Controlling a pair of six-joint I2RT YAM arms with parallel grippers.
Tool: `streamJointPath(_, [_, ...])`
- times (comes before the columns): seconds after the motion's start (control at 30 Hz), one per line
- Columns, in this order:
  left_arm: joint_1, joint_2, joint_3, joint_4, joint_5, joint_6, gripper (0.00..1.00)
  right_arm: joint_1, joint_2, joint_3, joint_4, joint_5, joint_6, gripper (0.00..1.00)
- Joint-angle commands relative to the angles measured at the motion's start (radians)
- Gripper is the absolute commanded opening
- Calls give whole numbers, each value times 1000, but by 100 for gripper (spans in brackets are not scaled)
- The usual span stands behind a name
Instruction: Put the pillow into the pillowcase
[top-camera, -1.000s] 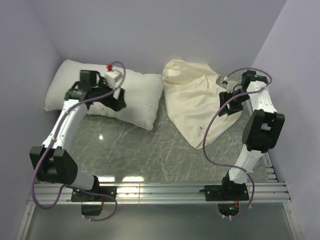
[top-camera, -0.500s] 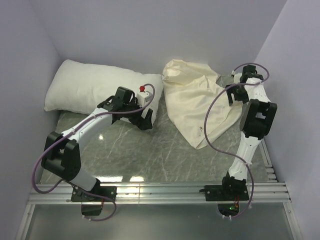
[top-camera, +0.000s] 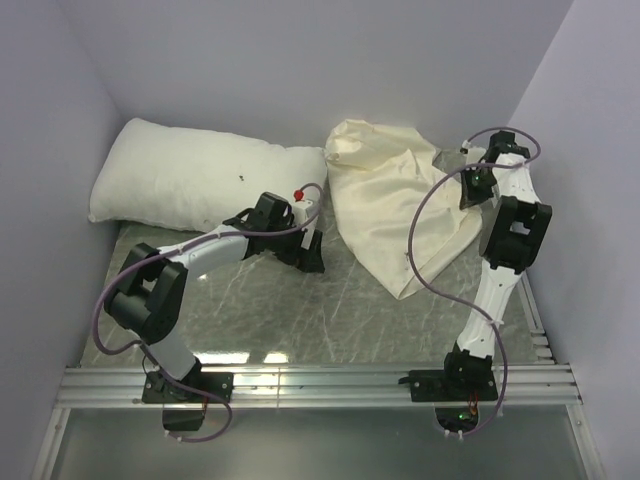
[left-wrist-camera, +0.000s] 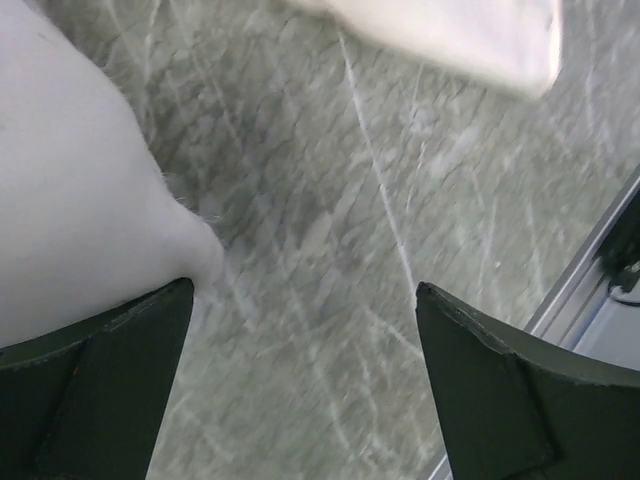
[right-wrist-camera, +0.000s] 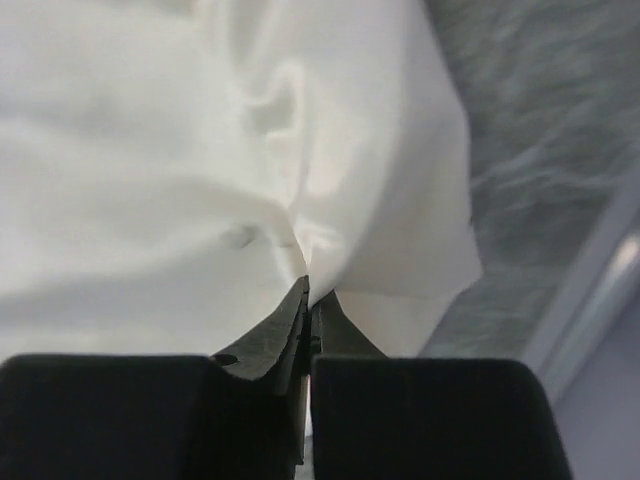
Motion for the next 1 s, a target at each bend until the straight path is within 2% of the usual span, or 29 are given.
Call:
streamJointPath(0.0, [-19, 16, 7, 135, 62, -100, 99, -16, -272, -75, -151, -379, -4, 0])
streamJointPath(0.17, [-71, -15, -53, 229, 31, -105, 99, -19, -496, -149, -224, -728, 89, 0])
streamJointPath(0.23, [-86, -19, -54, 222, 7, -100, 99, -18, -582, -207, -162, -842, 152, 0])
streamJointPath(0.27, [-98, -21, -56, 216, -3, -96, 99, -18, -613, -239, -117, -871, 253, 0])
streamJointPath(0.3, [-105, -24, -57, 210, -18, -93, 99, -19, -675, -316, -64, -895, 303, 0])
streamJointPath(0.33, [-106, -30, -69, 212, -22, -96, 99, -19, -711, -365, 87, -904, 364, 0])
streamJointPath(0.37, [-112, -38, -79, 216, -29, -102, 99, -19, -751, -420, 187, -927, 533, 0])
streamJointPath(0.4, [-112, -53, -86, 224, -29, -108, 99, -19, -827, -538, 293, -938, 621, 0])
streamJointPath(0.43, [-114, -59, -98, 230, -18, -128, 99, -19, -866, -600, 524, -946, 718, 0])
streamJointPath(0.47, [-118, -65, -103, 238, -6, -142, 99, -18, -903, -711, 646, -938, 916, 0])
streamJointPath(0.5, [-120, -73, -106, 245, 3, -169, 99, -15, -965, -765, 772, -932, 1020, 0])
streamJointPath(0.53, [-123, -78, -117, 247, 13, -180, 99, -15, -992, -811, 984, -917, 1114, 0])
streamJointPath(0.57, [-137, -88, -122, 274, 14, -191, 99, -13, -1013, -845, 1068, -902, 1259, 0])
streamJointPath(0.6, [-146, -96, -125, 281, 13, -208, 99, -10, -1044, -884, 1122, -860, 1306, 0])
streamJointPath(0.8, [-263, -127, -139, 307, -67, -238, 99, -4, -1145, -912, 1243, -696, 1493, 0])
streamJointPath(0.97, [-287, -108, -111, 328, -136, -309, 99, 28, -1234, -901, 1277, -546, 1599, 0])
